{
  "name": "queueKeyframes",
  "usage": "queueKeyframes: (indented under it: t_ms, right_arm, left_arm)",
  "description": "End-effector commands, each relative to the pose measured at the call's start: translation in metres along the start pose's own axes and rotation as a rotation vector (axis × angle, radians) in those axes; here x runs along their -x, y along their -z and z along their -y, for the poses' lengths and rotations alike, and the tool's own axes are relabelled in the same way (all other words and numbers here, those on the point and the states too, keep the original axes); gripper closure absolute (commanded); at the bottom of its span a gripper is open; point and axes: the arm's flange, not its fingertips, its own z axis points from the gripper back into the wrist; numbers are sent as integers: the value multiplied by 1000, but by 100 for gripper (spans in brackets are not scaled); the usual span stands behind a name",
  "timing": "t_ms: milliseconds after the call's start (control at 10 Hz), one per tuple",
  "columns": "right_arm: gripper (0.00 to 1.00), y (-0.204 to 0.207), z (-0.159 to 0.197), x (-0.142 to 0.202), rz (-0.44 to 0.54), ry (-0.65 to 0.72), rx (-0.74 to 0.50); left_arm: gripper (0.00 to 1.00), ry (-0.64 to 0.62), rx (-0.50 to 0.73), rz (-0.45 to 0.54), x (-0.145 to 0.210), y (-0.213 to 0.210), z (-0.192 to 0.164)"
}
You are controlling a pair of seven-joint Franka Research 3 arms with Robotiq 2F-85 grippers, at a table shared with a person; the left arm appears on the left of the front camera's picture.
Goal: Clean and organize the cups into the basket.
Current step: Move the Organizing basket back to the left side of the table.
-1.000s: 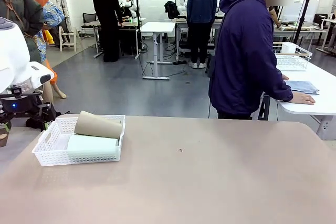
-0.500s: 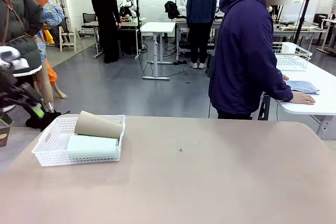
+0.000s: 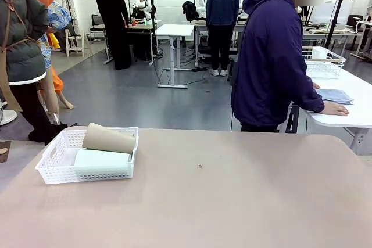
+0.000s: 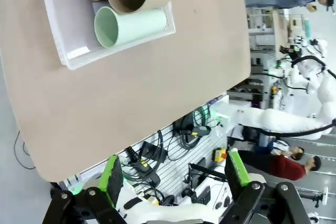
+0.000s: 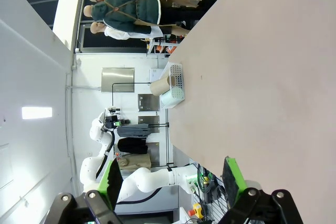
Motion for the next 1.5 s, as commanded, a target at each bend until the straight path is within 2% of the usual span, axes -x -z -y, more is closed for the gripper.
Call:
queueKeyframes:
  t_ms: [0,400,800,900,1000,1100,1400]
  right_arm:
    - [0,0,0,2,-15,-16,6]
    - [0,0,0,2,-15,-16,6]
    - [0,0,0,2,-15,-16,6]
    - [0,0,0,2,-15,-16,6]
    - [0,0,0,2,-15,-16,6]
    - [0,0,0,2,-15,-16,6]
    - [0,0,0,2,-15,-16,6]
  left_arm:
    - [0,-19,80,6,-9,-11,-35]
    - [0,-31,265,156,14,-39,-107]
    - [0,38,228,336,44,-60,-109]
    - [0,45,224,352,46,-61,-106]
    - [0,1,238,373,44,-59,-103]
    - [0,15,238,314,47,-67,-112]
    - [0,15,238,314,47,-67,-112]
